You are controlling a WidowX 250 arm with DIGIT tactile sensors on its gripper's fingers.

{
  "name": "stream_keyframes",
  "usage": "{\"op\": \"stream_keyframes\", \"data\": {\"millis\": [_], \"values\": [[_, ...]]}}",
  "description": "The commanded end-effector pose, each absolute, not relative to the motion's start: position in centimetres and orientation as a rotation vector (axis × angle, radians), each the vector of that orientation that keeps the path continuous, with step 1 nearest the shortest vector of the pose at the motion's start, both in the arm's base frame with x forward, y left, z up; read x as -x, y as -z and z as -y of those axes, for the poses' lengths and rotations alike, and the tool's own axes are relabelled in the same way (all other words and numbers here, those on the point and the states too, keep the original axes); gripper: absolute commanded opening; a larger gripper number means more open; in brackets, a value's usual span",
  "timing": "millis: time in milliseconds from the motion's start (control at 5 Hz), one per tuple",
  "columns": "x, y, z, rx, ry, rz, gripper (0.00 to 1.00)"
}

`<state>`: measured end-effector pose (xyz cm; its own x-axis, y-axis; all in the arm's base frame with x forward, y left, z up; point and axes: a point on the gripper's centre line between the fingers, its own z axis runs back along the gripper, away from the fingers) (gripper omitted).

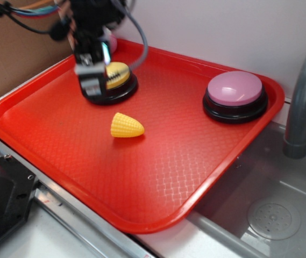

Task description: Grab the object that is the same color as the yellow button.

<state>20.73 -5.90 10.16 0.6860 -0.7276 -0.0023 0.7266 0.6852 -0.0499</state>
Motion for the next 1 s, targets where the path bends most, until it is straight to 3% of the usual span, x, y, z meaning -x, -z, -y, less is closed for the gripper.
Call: {"op": "stream_keyframes", "data": {"millis": [0, 400, 600, 800], "values": [[-22.4, -5.6, 6.7, 0.075, 1.043, 0.047, 1.0], [-22.3, -2.8, 6.4, 0.096, 1.141, 0.027, 1.0], [-21.8, -2.1, 6.3, 0.073, 1.165, 0.005, 0.78], [-21.8, -2.0, 6.3, 0.076, 1.178, -0.008, 0.0]]}}
